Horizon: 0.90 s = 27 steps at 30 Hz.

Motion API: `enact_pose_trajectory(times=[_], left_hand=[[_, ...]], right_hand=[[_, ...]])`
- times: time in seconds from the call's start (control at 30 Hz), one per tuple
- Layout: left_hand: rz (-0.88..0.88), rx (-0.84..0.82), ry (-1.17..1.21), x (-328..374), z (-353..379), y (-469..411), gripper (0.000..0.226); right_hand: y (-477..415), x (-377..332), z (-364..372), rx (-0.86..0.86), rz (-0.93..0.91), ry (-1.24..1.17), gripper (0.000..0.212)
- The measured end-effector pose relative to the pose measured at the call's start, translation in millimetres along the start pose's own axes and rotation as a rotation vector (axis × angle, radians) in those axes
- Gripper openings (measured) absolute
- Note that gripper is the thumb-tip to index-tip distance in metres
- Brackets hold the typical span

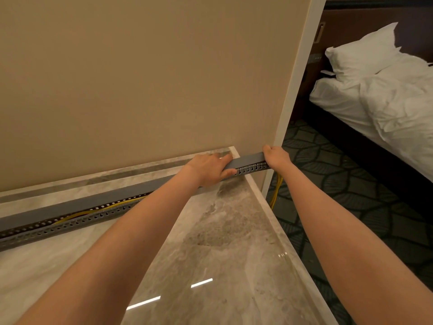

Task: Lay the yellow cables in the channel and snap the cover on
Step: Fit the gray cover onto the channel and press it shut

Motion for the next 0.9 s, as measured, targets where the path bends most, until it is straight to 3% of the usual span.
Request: enact_pose_trajectory(times=[0.13, 0.3, 0.5, 0.6, 0.9], left_hand=[[0.023, 0.035, -0.075, 0.3, 2.7, 1.7, 0.056], [0.052, 0.0, -0.01, -0.3, -4.4, 2.3, 0.059], [0.057, 0.045, -0.068, -1.0, -1.2, 7.3, 0.05], [0.028, 0.102, -0.132, -5.5, -0.1, 11.7, 0.049], [-0.04, 0.111, -0.129, -34.3, 7.3, 33.1, 0.053]], right_hand=[[0.2, 0.7, 0.3, -0.027, 0.03, -0.036, 0.033], [3.3, 3.3, 3.1, -0.056, 0.124, -0.265, 0.041], [9.9, -0.6, 10.1, -0.114, 0.155, -0.377, 0.022], [14.0, -7.8, 13.8, -0.124, 0.135, -0.367, 0.015], [22.9, -35.7, 34.1, -0.17, 0.049, -0.14, 0.024]])
Point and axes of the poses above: each hand's wrist, its own y-axis away from the middle knuckle, its own z-axis out of the palm, x = y × z, the point moved 7 cm from there along -y, towards the middle knuckle, and after that the axes turned 7 degrees about -z, right-handed, at the moved point
